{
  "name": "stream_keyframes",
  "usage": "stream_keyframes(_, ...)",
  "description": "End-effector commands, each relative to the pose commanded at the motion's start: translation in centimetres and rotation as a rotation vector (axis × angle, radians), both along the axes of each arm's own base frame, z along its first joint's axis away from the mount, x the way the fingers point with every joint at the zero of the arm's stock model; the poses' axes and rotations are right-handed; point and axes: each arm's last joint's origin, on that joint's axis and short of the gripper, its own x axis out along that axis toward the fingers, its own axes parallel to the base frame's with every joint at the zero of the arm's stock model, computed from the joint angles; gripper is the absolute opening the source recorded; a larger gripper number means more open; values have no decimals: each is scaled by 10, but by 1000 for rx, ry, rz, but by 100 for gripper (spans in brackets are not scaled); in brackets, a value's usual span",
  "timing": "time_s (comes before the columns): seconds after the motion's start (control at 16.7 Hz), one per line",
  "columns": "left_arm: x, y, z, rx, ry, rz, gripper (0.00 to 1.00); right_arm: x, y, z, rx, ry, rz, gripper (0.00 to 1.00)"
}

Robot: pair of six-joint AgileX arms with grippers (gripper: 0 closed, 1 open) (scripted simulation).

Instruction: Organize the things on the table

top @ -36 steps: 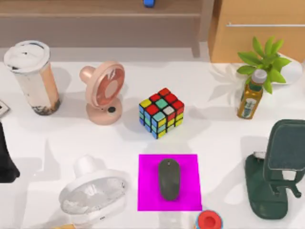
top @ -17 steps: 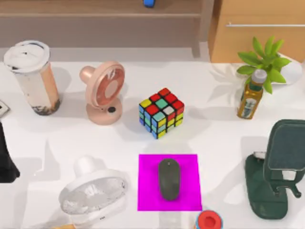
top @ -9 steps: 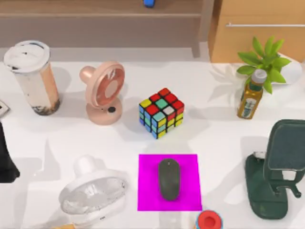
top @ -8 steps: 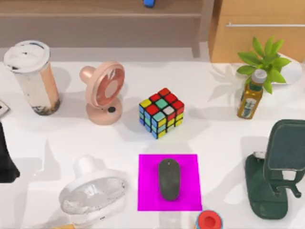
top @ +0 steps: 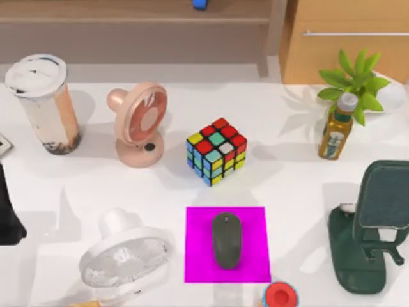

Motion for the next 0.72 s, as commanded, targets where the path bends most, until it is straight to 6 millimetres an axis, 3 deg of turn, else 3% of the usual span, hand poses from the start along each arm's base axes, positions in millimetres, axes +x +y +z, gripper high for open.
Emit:
stream_keyframes(0.12, 0, 0, 0, 0, 0, 0, 100, 1, 2, 4, -13, -8, -3, 0)
stream_keyframes(0.3, 0, 0, 0, 0, 0, 0, 100, 8, 28, 34, -104, -70, -14, 0)
stream_keyframes(0.42, 0, 0, 0, 0, 0, 0, 100, 11, 64, 65, -187, -141, -18, 0)
stream_keyframes(0.54, 0, 0, 0, 0, 0, 0, 100, 6, 113, 100, -267, -241, -22, 0)
stream_keyframes(0.72, 0, 0, 0, 0, 0, 0, 100, -24, 196, 150, -343, -439, -33, 0)
